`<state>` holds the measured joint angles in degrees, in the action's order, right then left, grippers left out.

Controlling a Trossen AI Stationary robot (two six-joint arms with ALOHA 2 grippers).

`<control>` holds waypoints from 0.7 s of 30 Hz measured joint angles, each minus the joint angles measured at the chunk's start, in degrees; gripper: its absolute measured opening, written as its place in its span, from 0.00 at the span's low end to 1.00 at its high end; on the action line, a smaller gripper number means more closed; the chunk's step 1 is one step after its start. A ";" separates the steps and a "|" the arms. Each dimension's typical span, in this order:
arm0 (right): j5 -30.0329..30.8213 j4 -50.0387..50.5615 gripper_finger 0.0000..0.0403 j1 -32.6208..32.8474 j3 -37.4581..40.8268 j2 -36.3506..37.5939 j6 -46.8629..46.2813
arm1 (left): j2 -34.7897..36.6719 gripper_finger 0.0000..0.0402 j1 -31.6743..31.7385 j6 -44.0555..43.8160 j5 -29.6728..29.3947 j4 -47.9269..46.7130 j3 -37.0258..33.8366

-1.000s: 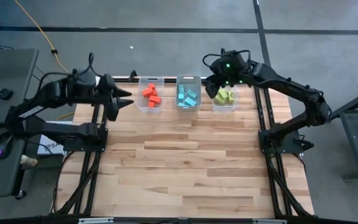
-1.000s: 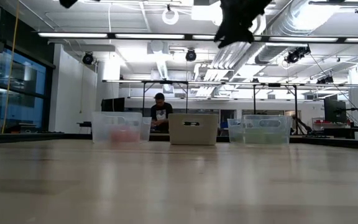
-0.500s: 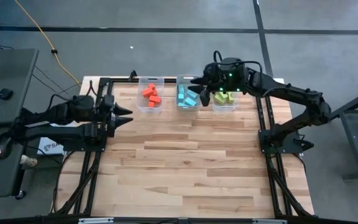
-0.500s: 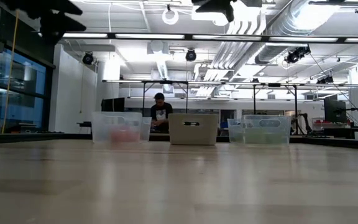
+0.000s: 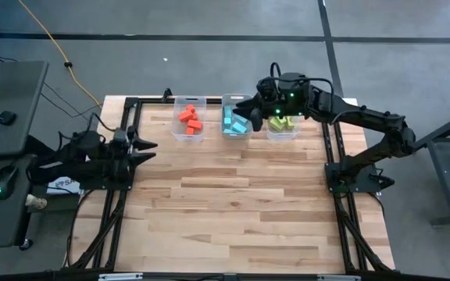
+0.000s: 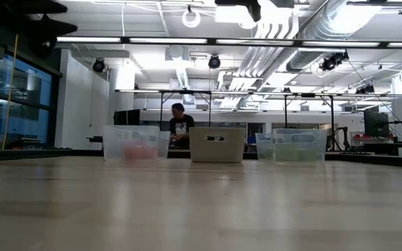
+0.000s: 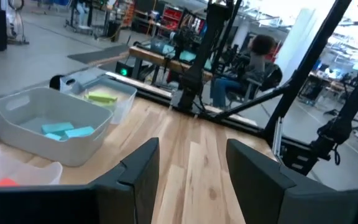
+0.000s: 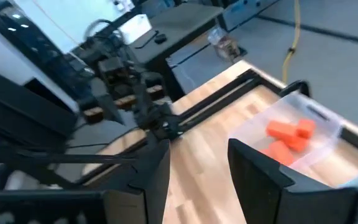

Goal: Sort & place blocks by color
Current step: Return to Home Position

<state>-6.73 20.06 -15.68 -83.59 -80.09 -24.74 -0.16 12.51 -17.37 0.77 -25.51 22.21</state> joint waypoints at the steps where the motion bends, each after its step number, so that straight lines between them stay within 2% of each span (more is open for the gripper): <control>1: -0.98 -0.21 0.37 0.12 0.00 0.00 -0.84 | -0.15 0.40 0.00 0.00 0.04 0.19 -0.18; 7: -2.49 -3.56 0.37 2.42 0.00 0.00 -1.94 | -0.46 0.40 -0.17 1.51 0.03 2.01 -2.18; 9: -2.56 -4.38 0.37 3.05 -0.02 0.00 -1.76 | -0.05 0.40 -0.17 1.90 0.03 5.87 -3.70; 21: -2.72 -1.94 0.37 4.75 -0.02 1.49 3.10 | -0.07 0.40 -0.18 0.52 -1.55 17.98 -16.64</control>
<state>-9.45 18.12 -10.93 -83.61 -78.61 -21.64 -0.23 12.33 -16.85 -0.78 -7.53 5.56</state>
